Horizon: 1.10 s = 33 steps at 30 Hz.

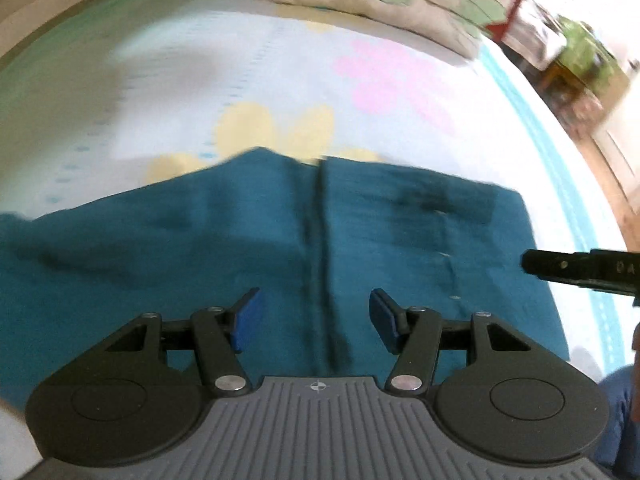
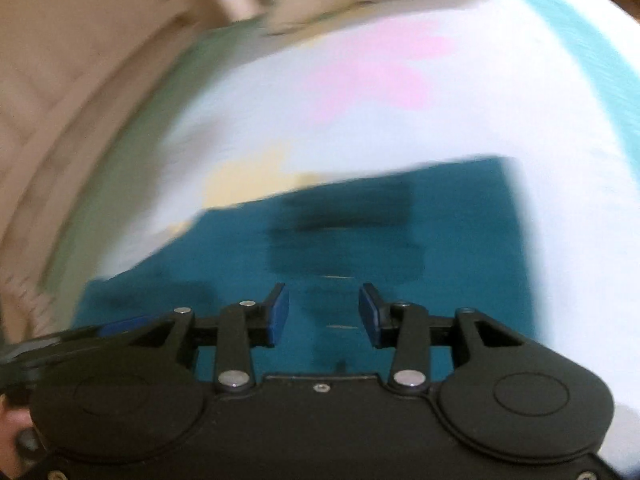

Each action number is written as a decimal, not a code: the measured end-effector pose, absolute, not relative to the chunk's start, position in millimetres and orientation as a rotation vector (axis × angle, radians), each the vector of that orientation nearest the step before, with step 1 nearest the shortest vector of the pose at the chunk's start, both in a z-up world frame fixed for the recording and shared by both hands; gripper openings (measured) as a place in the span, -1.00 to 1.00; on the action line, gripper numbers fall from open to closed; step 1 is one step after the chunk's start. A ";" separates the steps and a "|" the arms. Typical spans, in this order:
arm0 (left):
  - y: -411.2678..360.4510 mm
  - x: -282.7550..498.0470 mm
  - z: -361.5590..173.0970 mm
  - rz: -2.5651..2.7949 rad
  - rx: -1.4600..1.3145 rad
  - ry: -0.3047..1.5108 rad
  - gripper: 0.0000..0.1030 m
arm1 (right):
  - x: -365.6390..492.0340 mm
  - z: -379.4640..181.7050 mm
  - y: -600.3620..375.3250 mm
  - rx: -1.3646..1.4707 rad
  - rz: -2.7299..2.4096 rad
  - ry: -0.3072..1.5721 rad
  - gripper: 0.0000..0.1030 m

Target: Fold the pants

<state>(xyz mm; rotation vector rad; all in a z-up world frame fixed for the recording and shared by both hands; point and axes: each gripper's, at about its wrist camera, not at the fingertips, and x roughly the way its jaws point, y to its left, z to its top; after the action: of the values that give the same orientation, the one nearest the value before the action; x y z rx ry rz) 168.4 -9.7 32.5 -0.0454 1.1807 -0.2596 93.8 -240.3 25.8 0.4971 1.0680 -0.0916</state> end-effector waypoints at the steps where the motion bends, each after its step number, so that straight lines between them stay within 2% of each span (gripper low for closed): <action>1: -18.9 168.2 28.5 -0.280 -0.028 1.187 0.10 | 87.9 21.5 -253.5 0.502 -0.140 1.083 -0.01; 8: -51.3 159.4 -19.5 -0.354 0.083 1.324 0.10 | 58.7 -23.0 -289.0 0.474 -0.301 1.374 -0.02; 13: -50.5 152.4 -22.0 -0.374 0.131 1.289 0.11 | 52.9 -20.4 -288.0 0.416 -0.264 1.396 -0.03; 20: -45.7 145.1 -24.2 -0.377 0.085 1.284 0.12 | 82.6 3.4 -300.8 0.441 -0.271 1.183 -0.02; 27: -49.2 135.0 -27.5 -0.370 0.101 1.241 0.17 | 126.2 -22.9 -309.5 0.487 -0.238 1.090 -0.02; 33: -35.9 127.4 -21.3 -0.383 0.067 1.229 0.25 | 146.1 -44.7 -323.5 0.552 -0.206 1.086 0.04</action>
<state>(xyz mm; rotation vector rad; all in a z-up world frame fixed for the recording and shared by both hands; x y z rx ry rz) 127.4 -35.9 -21.3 0.0670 1.2291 -0.3828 146.1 -323.5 -44.7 0.5522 1.0861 -0.2059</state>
